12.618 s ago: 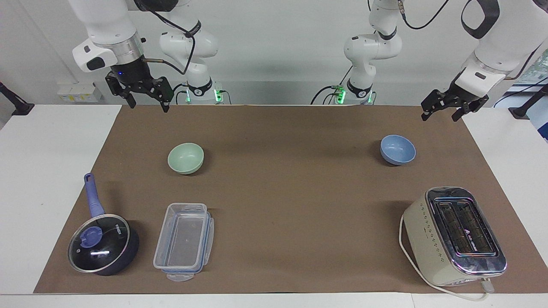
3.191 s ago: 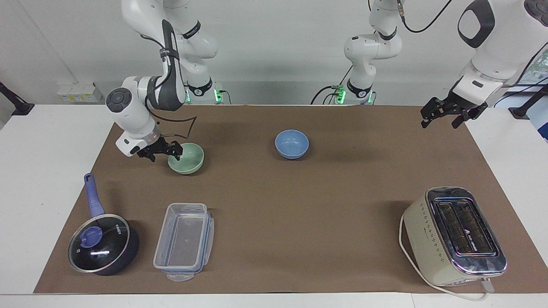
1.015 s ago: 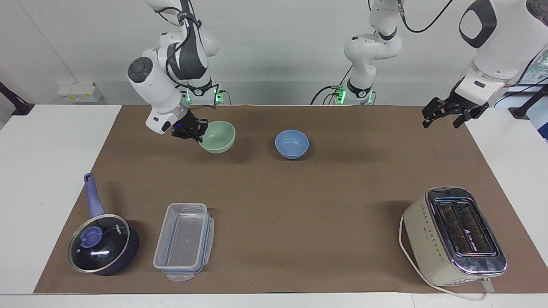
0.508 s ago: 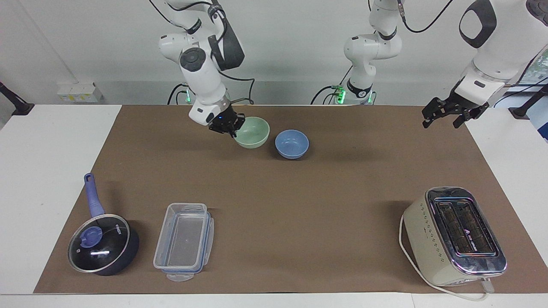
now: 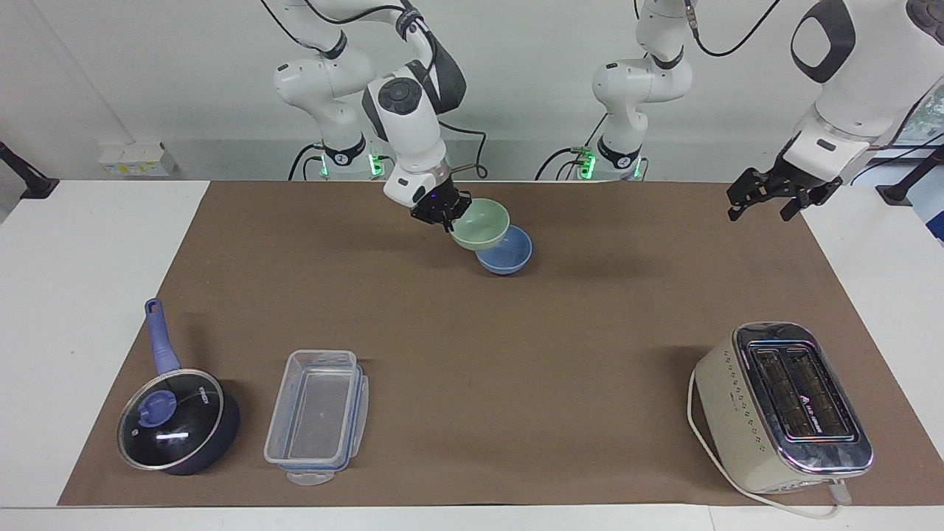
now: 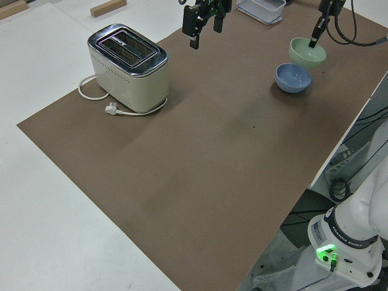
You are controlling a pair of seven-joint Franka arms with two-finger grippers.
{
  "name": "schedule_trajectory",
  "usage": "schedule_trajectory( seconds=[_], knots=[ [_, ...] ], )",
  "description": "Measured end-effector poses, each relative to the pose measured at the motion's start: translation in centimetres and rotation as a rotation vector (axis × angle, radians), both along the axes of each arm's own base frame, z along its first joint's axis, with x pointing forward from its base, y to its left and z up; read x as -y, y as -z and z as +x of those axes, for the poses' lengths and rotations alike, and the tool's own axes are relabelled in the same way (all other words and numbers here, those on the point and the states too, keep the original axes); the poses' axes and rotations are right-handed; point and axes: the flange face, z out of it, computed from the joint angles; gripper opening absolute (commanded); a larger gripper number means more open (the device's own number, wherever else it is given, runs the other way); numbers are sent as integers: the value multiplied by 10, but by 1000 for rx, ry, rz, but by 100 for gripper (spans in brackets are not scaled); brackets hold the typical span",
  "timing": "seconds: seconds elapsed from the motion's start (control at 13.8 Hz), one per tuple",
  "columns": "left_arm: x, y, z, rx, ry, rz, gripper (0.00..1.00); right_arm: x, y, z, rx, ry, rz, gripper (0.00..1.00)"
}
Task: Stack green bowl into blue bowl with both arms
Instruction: 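Carry the green bowl with the right gripper over the blue bowl, then lower the green bowl into the blue bowl and open the right gripper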
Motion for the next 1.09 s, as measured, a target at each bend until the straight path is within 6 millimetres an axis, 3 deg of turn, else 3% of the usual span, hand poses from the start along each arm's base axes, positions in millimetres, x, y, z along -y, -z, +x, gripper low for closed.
schedule_trajectory(
  seconds=[0.44,1.09],
  knots=[
    [0,0,0,0,0,0,100,-32,12,4,-29,35,-4,0],
    [0,0,0,0,0,0,100,-42,29,-2,-47,23,-16,0]
  ],
)
